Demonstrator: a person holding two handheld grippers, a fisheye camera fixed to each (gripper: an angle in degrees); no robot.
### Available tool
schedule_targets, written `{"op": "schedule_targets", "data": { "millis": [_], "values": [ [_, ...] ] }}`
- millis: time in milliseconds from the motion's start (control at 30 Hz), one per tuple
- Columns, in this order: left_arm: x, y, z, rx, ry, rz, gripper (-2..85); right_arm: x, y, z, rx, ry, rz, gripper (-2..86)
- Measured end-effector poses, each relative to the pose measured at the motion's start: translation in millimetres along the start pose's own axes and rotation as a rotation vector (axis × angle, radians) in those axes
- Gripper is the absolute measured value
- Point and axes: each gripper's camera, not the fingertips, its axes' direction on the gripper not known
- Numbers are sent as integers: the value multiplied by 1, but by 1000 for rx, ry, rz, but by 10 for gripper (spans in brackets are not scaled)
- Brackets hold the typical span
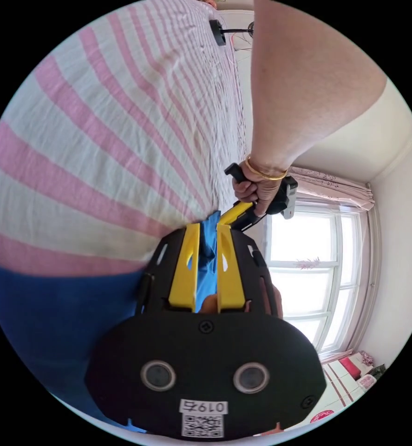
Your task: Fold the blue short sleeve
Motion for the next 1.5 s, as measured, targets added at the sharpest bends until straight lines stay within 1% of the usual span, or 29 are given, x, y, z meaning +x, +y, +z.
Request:
{"op": "schedule_targets", "data": {
  "millis": [100,200,267,333,400,467,567,667,733,767,800,833,867,900,933,967,1000,1033,1067,1133,1167,1233,1333,1433,1500],
  "values": [
    [11,12,-8,6,-32,-1,11,7,16,-8,7,-28,27,70],
    [31,29,-19,61,16,47,13,15,38,-22,37,-66,69,69],
    [54,46,-19,86,99,105,13,21,52,-35,58,-74,94,67],
    [76,60,-14,67,117,160,13,37,78,-57,77,-117,174,62],
    [99,77,-4,15,98,217,13,50,105,-74,74,-142,240,59],
    [121,98,13,-60,37,246,13,64,138,-90,58,-160,309,56],
    [140,117,13,-28,18,220,13,85,204,-122,27,-185,419,53],
    [161,129,8,-1,-9,190,11,105,284,-141,-55,-224,570,48],
    [176,140,0,67,-17,154,10,117,362,-145,-170,-241,718,32],
    [186,148,-1,93,-13,140,10,119,384,-147,-198,-251,768,26],
    [192,152,0,93,-11,139,10,124,430,-150,-245,-289,876,17],
    [203,160,5,69,-30,128,10,128,478,-154,-293,-327,983,10],
    [215,170,9,49,-87,102,10,129,502,-157,-320,-337,1034,7],
    [221,176,10,50,-116,85,10,129,548,-164,-369,-336,1128,2],
    [234,192,7,88,-150,38,10,131,592,-174,-400,-319,1224,-1],
    [251,211,3,147,-136,-10,9,132,614,-178,-415,-313,1272,-1],
    [262,221,0,180,-121,-32,9,136,656,-184,-450,-302,1371,-2],
    [287,244,-4,248,-78,-42,9,140,696,-185,-486,-298,1471,0],
    [316,268,-4,305,-29,-32,9,142,717,-184,-499,-301,1521,0],
    [357,301,3,355,33,-51,9,147,806,-168,-523,-332,1725,12],
    [382,320,12,356,67,-72,9,148,827,-162,-518,-352,1764,18],
    [412,342,26,362,125,-98,9,148,897,-130,-489,-476,1859,51],
    [446,369,44,407,231,-142,9,151,951,-91,-460,-602,1914,61],
    [470,379,59,419,283,-156,9,157,989,-66,-491,-577,1941,63],
    [483,379,68,399,280,-157,9,158,1007,-54,-478,-592,1962,63]
  ]
}}
